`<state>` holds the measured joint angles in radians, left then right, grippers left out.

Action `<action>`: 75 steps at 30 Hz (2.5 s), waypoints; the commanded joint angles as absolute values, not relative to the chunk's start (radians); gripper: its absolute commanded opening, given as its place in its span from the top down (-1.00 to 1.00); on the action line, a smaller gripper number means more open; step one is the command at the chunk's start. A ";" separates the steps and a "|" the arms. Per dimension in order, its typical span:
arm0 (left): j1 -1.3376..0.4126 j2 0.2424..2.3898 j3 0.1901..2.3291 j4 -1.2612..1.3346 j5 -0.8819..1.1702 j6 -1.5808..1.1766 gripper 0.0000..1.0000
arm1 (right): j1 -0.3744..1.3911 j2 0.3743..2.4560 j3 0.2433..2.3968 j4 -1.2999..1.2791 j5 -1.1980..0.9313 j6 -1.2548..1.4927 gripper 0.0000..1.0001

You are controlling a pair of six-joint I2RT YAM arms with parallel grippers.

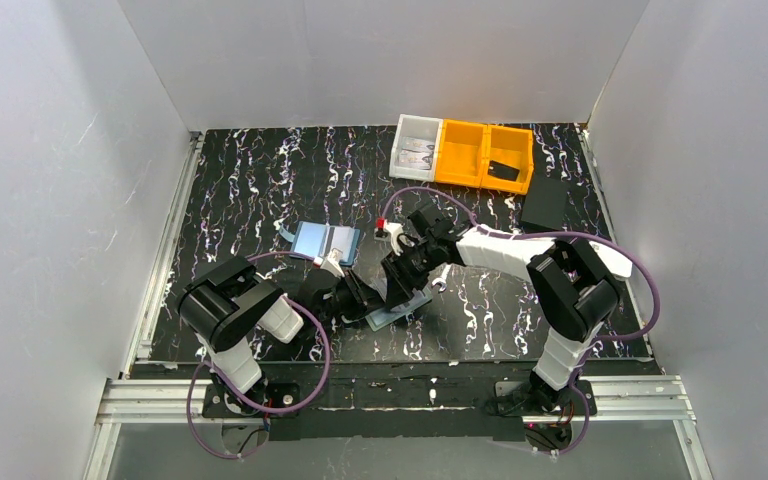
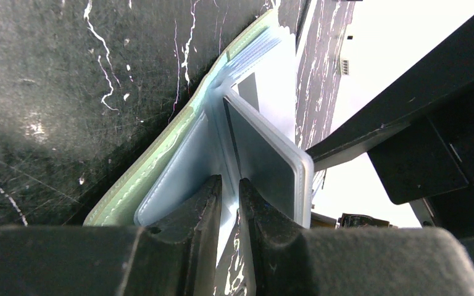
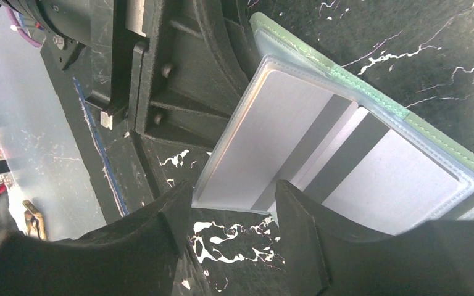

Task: Take the credit cards out of the card holder
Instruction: Remove the credit card from the card holder.

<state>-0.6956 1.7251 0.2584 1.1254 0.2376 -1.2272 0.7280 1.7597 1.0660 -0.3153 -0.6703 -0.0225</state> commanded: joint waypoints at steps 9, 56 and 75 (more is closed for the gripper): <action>-0.684 1.772 0.235 0.983 0.219 -1.191 0.62 | 0.690 1.737 1.088 -0.302 -0.673 -0.021 -0.20; -0.680 1.791 0.227 1.014 0.232 -1.197 0.59 | 0.670 1.769 1.100 -0.326 -0.687 -0.021 -0.31; -0.679 1.808 0.233 1.021 0.240 -1.198 0.59 | 0.632 1.758 1.100 -0.337 -0.709 -0.029 -0.32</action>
<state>-0.6825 1.7624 0.2569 1.1794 0.2728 -1.2423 0.6448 1.7775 1.0660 -0.3447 -0.7346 -0.0074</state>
